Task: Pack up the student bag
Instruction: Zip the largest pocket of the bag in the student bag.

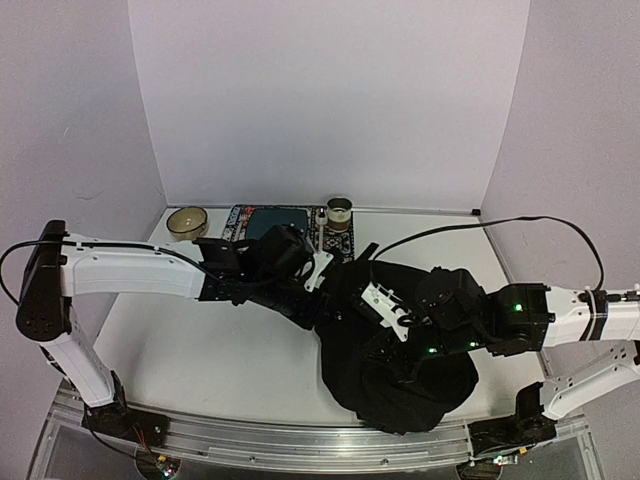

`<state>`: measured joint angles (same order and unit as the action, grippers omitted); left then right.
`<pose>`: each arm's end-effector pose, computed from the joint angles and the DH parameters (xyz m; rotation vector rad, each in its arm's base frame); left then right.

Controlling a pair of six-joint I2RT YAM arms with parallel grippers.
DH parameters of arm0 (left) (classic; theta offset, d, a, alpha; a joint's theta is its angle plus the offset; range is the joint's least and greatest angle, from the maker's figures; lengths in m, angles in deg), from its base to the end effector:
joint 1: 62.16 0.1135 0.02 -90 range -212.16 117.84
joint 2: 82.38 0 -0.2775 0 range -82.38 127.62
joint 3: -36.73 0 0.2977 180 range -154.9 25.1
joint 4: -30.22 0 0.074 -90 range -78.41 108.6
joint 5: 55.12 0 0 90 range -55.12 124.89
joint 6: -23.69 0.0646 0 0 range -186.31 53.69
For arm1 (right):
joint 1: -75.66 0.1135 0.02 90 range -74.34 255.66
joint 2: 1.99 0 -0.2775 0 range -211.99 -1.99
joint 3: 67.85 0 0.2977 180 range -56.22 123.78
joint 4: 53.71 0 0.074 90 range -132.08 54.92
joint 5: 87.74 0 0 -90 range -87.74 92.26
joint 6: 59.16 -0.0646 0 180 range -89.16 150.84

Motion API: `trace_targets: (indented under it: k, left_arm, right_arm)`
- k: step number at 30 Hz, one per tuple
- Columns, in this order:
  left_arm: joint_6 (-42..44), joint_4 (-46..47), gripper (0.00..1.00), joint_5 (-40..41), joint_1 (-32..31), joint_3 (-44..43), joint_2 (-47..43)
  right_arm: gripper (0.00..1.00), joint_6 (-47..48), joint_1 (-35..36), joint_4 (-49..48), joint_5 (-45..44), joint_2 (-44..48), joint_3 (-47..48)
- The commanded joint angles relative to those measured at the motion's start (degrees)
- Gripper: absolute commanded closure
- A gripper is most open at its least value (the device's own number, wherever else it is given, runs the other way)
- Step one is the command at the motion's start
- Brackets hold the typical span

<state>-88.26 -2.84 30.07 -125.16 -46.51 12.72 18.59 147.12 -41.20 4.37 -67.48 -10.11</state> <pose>0.1922 -0.3892 0.2310 0.9189 2.3300 -0.7794 0.1026 0.3135 0.2779 -1.0408 1.7782 0.9862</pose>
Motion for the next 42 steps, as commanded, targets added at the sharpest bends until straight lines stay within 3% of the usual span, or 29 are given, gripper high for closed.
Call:
trace_targets:
  k: [1, 7, 14, 19, 25, 28, 32, 38, 40, 42]
  left_arm:
    - [0.3, 1.5, 1.0, 11.1, 7.1, -4.4, 4.3]
    - [-0.4, 2.0, 1.0, 13.3, 10.1, -2.4, 7.9]
    - [-3.5, 2.1, 1.0, 16.2, 12.0, 0.9, 8.8]
    - [-3.1, 1.5, 1.0, 13.4, 11.8, -0.7, 6.9]
    - [-1.4, 2.7, 1.0, 8.2, 6.2, -1.1, 1.0]
    - [-3.0, 3.9, 1.0, 6.4, 4.5, 1.5, -3.4]
    - [-4.9, 4.9, 1.0, 6.4, 0.9, 5.4, -7.9]
    - [-7.8, 5.0, 1.0, 7.2, -7.8, 8.0, -11.7]
    - [-8.1, 5.1, 1.0, 7.7, -10.9, 7.3, -11.0]
    - [-8.1, 5.3, 1.0, 7.9, -14.0, 5.8, -9.4]
  right_arm:
    - [1.0, 1.0, 2.0, 11.1, 9.0, 3.1, 2.2]
    - [1.0, 0.7, 2.0, 12.2, 9.5, 5.8, 3.9]
    - [1.0, 1.0, 2.0, 16.7, 3.3, 11.7, 5.4]
    - [1.0, -0.1, 2.0, 18.5, 1.5, 8.0, 6.3]
    - [1.0, -4.9, 1.2, 20.6, -17.2, -2.5, 8.7]
    - [1.0, -6.1, -2.8, 22.3, -22.7, -5.8, 9.2]
    - [1.0, -4.1, -10.9, 22.5, -20.8, -6.8, 7.7]
    - [1.0, 2.3, -13.0, 23.1, -19.4, -6.8, 9.4]
    - [0.99, 4.8, -13.0, 23.2, -14.4, -6.4, 9.7]
    - [0.92, 6.4, -13.0, 23.2, -8.1, -5.4, 9.5]
